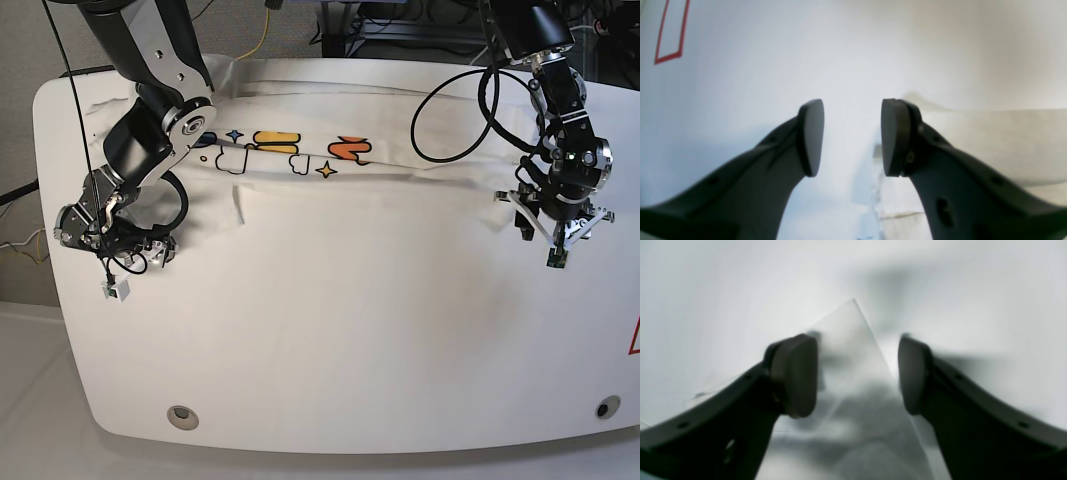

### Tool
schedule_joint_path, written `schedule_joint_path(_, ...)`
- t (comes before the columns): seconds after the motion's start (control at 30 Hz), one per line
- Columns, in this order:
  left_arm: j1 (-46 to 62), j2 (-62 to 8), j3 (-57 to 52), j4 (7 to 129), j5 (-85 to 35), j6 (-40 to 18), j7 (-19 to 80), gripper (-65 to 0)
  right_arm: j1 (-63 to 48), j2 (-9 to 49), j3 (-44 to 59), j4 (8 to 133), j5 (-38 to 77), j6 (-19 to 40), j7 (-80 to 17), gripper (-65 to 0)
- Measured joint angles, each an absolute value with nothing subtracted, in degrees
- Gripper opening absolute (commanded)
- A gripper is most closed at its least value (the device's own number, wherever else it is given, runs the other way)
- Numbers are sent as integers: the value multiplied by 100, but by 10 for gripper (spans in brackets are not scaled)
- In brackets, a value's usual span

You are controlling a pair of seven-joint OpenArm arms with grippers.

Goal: Fold the T-shirt properly
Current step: 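Lower the right gripper and close it on the shirt's side edge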

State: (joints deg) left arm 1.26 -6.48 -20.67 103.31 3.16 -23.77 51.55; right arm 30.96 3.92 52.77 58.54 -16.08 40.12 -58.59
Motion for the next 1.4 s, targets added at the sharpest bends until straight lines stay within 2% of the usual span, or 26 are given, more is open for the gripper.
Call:
schedule_joint_path(0.7,126,-639,-2071,10331,325,-2375,5157,-384,2788,399,5256,5951,-1282,4056,-5699,-256)
schedule_joint_path(1.4,126,-642,-2071,10331,327,-2373,5157,-384,2707,156,5245,6045,-1236,4053,-5649,-256)
